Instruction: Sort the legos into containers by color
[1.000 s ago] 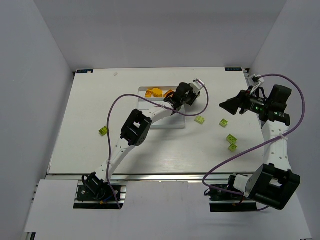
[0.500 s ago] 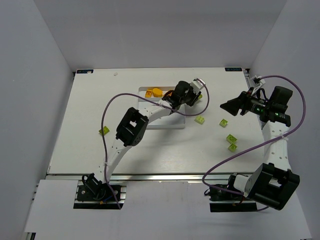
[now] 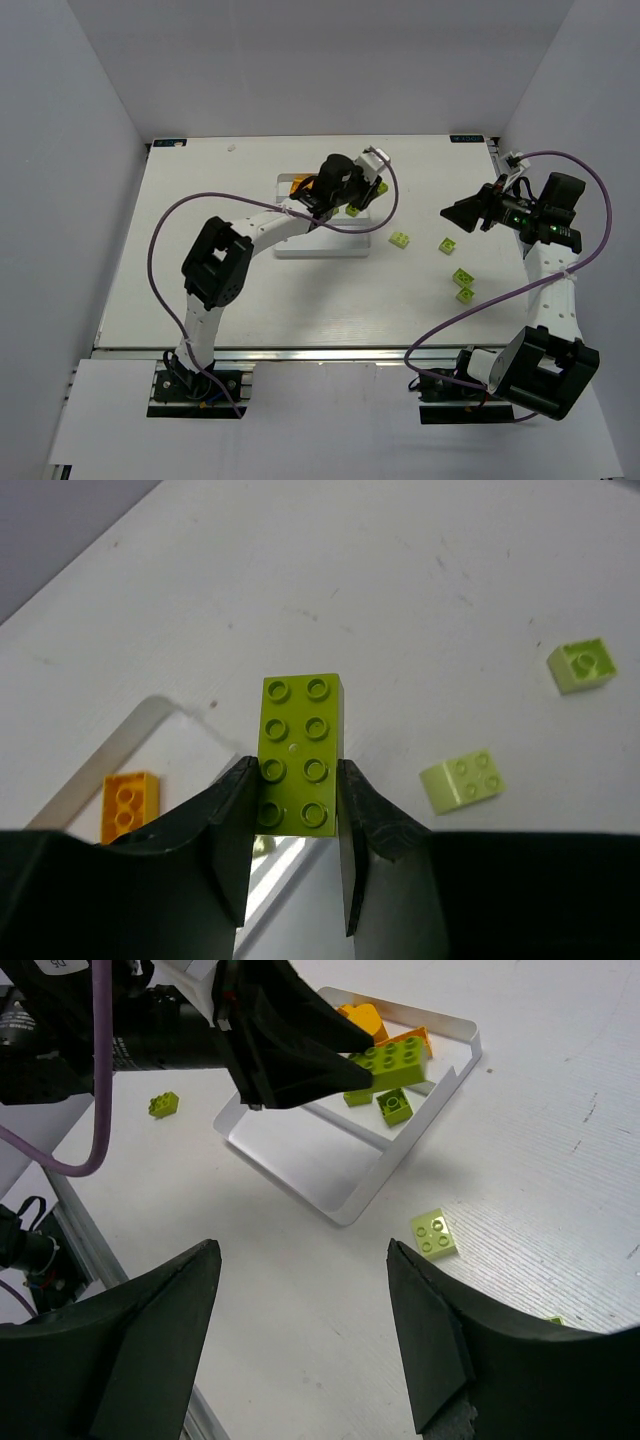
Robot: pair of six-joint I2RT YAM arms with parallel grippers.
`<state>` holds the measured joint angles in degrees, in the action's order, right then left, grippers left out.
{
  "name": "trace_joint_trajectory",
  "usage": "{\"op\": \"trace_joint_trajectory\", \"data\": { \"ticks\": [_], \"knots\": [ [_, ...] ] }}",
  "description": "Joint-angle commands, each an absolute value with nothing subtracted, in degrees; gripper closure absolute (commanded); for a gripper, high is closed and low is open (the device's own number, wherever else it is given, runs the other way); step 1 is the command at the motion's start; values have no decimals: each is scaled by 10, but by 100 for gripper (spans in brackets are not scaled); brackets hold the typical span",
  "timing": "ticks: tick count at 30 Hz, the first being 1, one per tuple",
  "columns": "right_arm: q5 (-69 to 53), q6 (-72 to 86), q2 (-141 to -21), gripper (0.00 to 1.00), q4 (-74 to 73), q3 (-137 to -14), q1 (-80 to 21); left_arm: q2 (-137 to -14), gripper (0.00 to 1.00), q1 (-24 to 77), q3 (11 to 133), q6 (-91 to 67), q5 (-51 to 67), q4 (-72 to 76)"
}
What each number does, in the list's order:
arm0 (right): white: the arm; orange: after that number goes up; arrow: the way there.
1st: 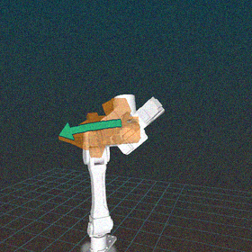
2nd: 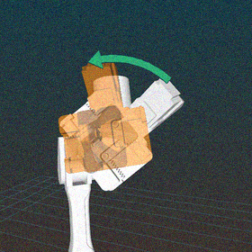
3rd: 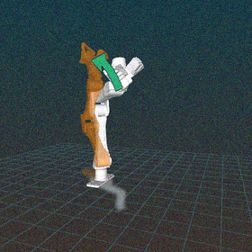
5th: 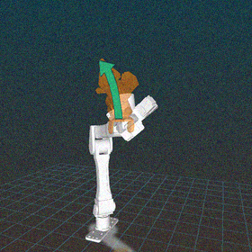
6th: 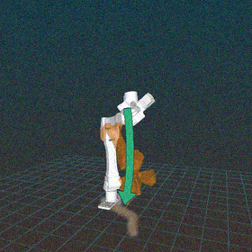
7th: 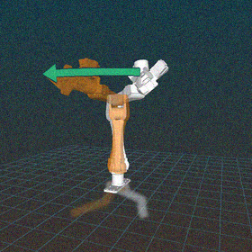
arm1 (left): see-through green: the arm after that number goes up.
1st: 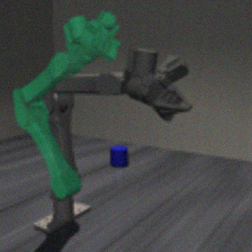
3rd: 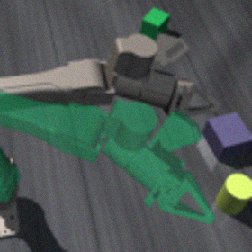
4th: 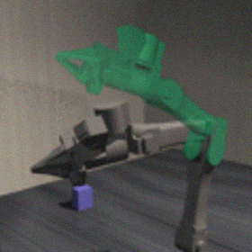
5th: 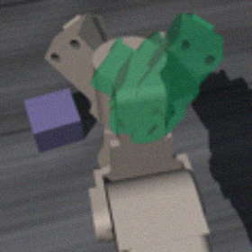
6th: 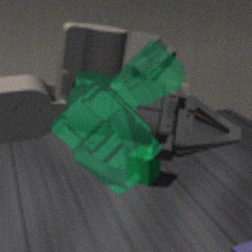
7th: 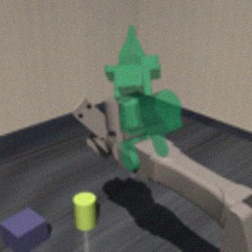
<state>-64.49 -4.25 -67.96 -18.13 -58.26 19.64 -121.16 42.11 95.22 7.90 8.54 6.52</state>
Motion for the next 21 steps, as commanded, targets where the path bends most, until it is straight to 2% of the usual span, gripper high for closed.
{"op": "trace_joint_trajectory", "data": {
  "ticks": [1, 6, 12, 15, 18, 21],
  "knots": [
    [-658, -61, -680, 28, -189, -585, 196, -1151, 85, 394, 894, 108, 61, 34],
    [-656, -67, -684, 28, -192, -584, 195, -1131, 85, 355, 831, 136, 31, 31],
    [-649, -69, -689, 28, -194, -583, 195, -1160, 84, 332, 842, 150, 14, 13],
    [-644, -69, -692, 28, -194, -584, 194, -1175, 80, 327, 858, 154, 8, 4],
    [-642, -70, -696, 27, -195, -583, 193, -1172, 71, 322, 852, 152, 14, 4],
    [-640, -71, -699, 28, -196, -584, 193, -1161, 70, 322, 834, 152, 19, 4]
  ]
}}
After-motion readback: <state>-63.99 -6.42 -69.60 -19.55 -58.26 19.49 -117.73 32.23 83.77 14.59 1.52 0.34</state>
